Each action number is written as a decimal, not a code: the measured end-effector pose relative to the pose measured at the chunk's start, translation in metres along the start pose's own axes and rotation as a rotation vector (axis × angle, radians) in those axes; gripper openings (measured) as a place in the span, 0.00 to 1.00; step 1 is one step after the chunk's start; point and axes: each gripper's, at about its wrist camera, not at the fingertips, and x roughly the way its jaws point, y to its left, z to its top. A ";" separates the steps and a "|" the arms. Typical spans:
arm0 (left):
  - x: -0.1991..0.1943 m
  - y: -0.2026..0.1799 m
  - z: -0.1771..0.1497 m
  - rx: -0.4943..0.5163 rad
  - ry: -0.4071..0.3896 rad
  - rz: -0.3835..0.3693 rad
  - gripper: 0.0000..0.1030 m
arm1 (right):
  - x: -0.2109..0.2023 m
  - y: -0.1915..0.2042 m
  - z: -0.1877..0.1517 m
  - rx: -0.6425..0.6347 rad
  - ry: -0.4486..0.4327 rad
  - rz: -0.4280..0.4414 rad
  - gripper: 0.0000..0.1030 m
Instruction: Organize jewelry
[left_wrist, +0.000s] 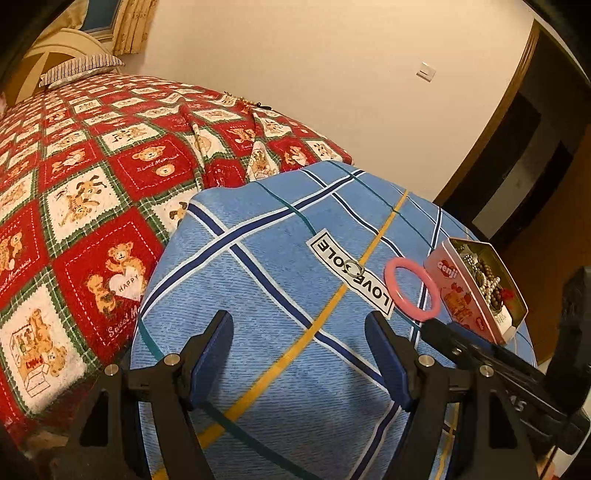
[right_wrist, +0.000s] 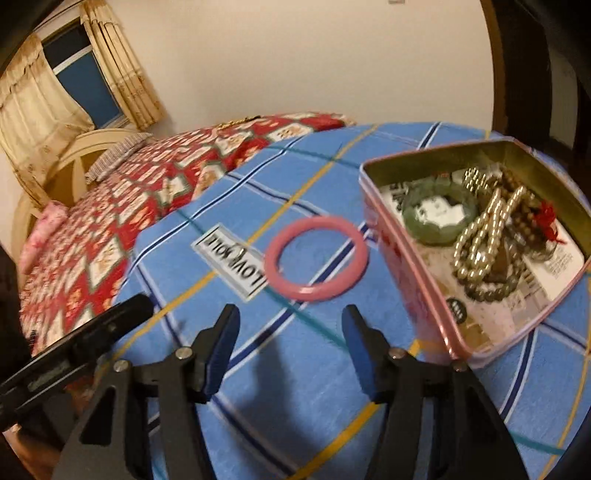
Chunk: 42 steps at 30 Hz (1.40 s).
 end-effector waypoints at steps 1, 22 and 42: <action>0.000 0.000 0.000 0.001 0.001 -0.003 0.72 | 0.003 0.002 0.002 -0.011 0.005 -0.009 0.61; 0.001 0.001 0.000 0.010 0.010 -0.018 0.72 | 0.060 0.021 0.041 -0.111 0.050 -0.095 0.88; 0.003 -0.015 0.009 0.158 -0.015 -0.004 0.72 | 0.026 0.013 0.009 -0.180 0.059 -0.111 0.74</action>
